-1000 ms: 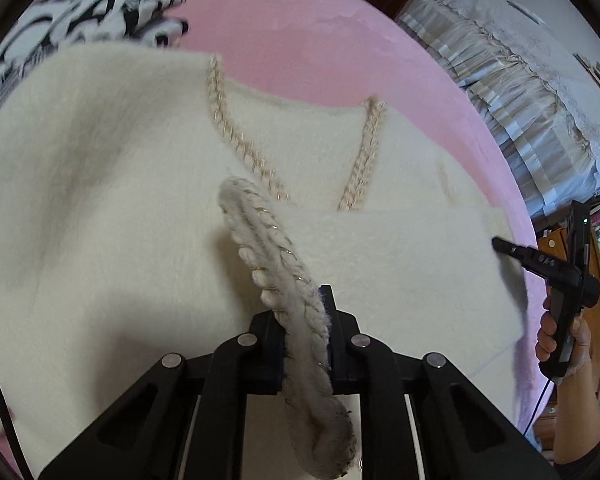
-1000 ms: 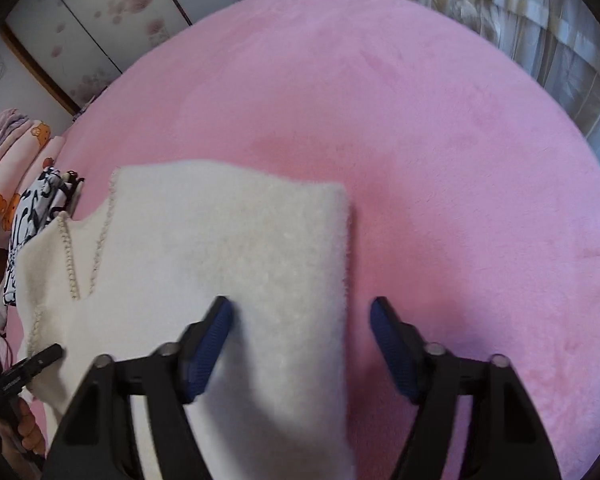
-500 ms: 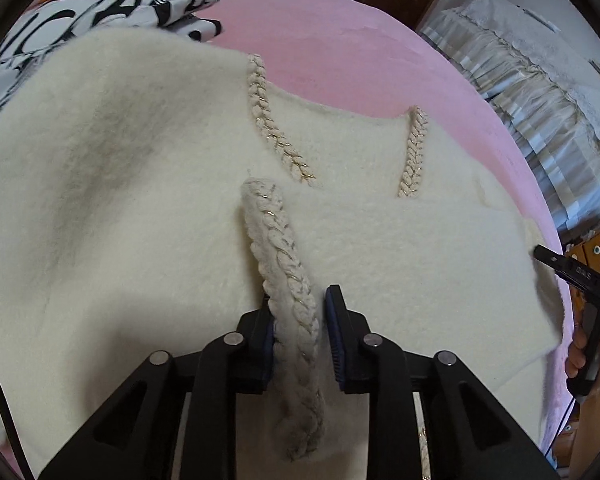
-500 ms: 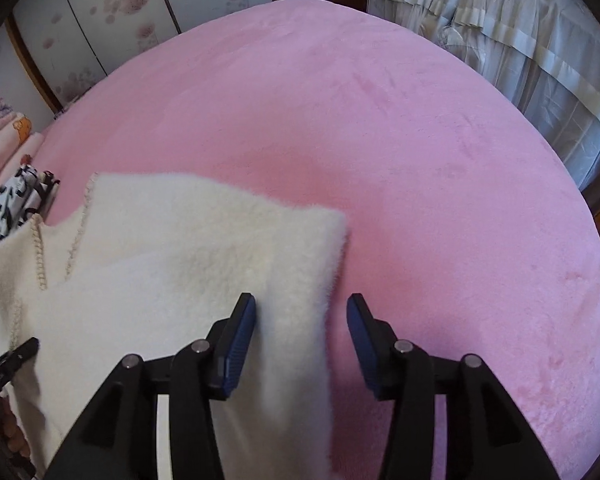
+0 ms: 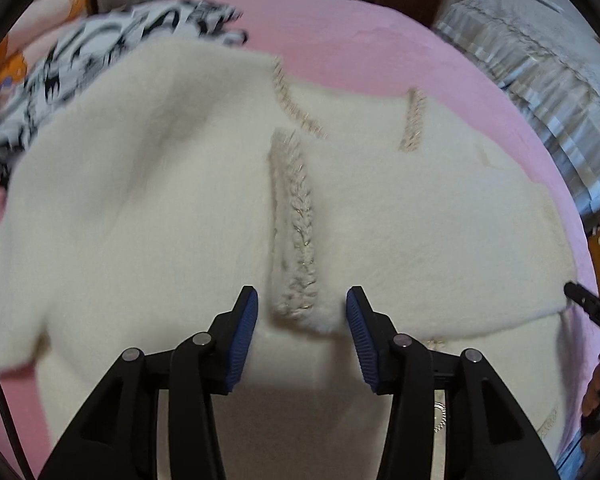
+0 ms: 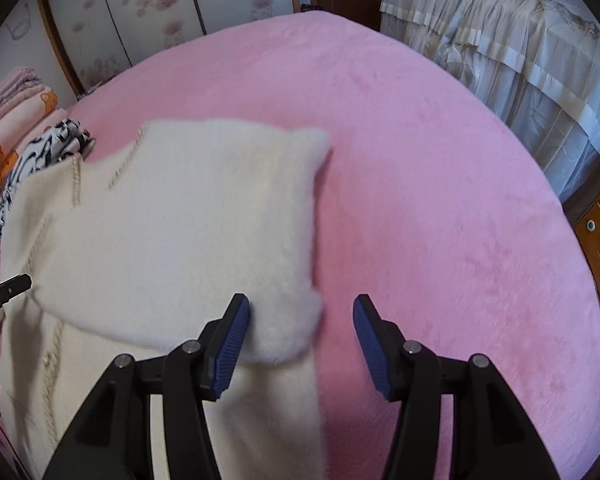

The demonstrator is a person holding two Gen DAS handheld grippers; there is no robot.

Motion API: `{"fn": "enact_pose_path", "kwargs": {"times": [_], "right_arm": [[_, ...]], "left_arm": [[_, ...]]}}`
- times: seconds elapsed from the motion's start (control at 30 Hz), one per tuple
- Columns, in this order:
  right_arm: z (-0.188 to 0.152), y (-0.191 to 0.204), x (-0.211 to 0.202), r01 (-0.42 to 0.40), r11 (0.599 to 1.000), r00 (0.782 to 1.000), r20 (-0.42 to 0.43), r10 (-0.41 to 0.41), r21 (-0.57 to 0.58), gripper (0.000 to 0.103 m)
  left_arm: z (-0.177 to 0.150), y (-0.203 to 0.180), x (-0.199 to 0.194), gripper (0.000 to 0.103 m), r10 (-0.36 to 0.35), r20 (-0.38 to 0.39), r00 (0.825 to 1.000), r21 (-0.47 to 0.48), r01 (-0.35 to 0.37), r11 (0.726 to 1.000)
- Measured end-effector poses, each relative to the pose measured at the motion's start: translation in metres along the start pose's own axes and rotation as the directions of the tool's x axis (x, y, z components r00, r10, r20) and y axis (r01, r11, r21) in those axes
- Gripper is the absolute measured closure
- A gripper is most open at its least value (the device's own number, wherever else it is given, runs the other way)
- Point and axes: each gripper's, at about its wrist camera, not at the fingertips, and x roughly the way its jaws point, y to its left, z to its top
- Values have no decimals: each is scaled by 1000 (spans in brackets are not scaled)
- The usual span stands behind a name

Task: Fold large clothes
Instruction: 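Smooth the folded sleeve flat with the left tool, then release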

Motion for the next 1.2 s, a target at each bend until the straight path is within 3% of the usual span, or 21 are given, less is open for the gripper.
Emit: {"fn": "enact_pose_path", "kwargs": {"times": [0.03, 0.07, 0.1, 0.2, 0.33, 0.47, 0.6, 0.7, 0.9, 0.97, 1.07, 1.1, 1.17, 1.2], "right_arm": [[-3, -1, 1, -10, 1000, 1000, 8, 10, -2, 66], [-5, -1, 2, -20, 1000, 1000, 10, 20, 1, 78], [-6, -4, 5, -22, 1000, 1000, 4, 22, 17, 80], [-9, -5, 13, -13, 1000, 1000, -14, 13, 29, 80], [-9, 8, -5, 75, 997, 997, 8, -75, -14, 67], [-12, 19, -36, 88, 995, 992, 93, -84, -41, 66], [-8, 49, -48, 11, 997, 990, 144, 0, -78, 66], [-3, 85, -35, -50, 992, 990, 125, 65, -117, 66], [-2, 136, 12, -150, 977, 988, 23, 155, -151, 67], [-4, 141, 28, -126, 976, 992, -3, 128, -177, 67], [-2, 128, 31, -95, 977, 995, 13, 100, -190, 82], [0, 115, 28, -50, 982, 998, 31, 57, -181, 87], [5, 85, 26, 48, 987, 997, 64, -39, -151, 88], [6, 69, 26, 58, 990, 997, 64, -50, -126, 89]], "left_arm": [[-1, 4, 4, 84, 19, 10, 1000, -5, -19, 1000], [-2, 6, 7, 85, 22, 26, 999, 1, -22, 1000], [-3, 9, 11, 86, 23, 33, 999, -5, -23, 1000], [-4, 18, 17, 86, 12, 18, 1000, -38, -11, 999], [-7, 17, -2, 84, 15, 21, 1000, -54, -14, 998], [-10, 2, -34, 74, 53, 110, 993, -31, -50, 998], [-11, -35, -51, 67, 41, 162, 986, 67, -53, 996], [-4, -63, -34, 67, 30, 106, 994, 116, -43, 992], [3, -90, 16, 65, 17, 40, 999, 77, -20, 997], [4, -93, 33, 65, 37, 17, 999, 80, -38, 996], [6, -92, 34, 65, 64, 53, 997, 121, -70, 990], [7, -87, 33, 65, 84, 64, 994, 122, -91, 988], [9, -71, 31, 53, 130, 77, 989, 100, -137, 986], [12, -59, 32, 52, 144, 78, 987, 82, -150, 985]]}}
